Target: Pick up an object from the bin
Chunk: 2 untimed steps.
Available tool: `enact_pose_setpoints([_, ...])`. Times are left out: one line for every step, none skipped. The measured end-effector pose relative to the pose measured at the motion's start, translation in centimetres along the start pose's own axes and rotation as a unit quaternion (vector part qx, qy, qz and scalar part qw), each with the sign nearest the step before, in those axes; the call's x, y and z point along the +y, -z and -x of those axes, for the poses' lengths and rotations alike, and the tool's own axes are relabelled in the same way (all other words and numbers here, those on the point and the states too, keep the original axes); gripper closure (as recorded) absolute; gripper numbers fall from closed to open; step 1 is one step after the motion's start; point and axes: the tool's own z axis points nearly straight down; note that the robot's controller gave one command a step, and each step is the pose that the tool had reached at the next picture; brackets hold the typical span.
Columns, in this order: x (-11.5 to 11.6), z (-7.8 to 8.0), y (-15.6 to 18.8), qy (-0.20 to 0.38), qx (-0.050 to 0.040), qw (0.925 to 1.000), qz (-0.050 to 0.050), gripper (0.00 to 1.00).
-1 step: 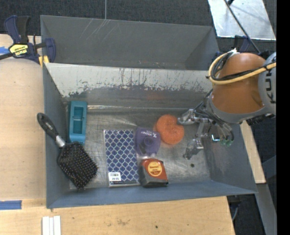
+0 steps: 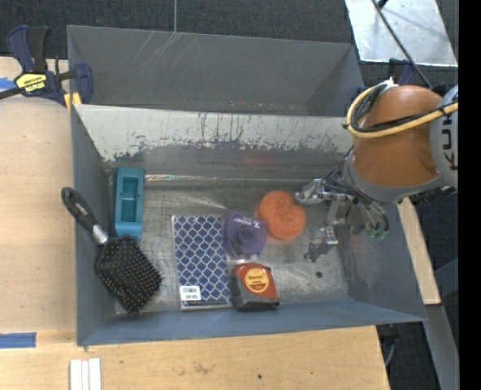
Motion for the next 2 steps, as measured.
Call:
enact_pose_setpoints([3.7, 2.6, -4.3, 0.003, -0.0027, 1.0, 0.0, 0.0])
enact_pose_setpoints([2.5, 5.1, -3.7, -0.056, -0.0031, 0.9984, 0.0, 1.0])
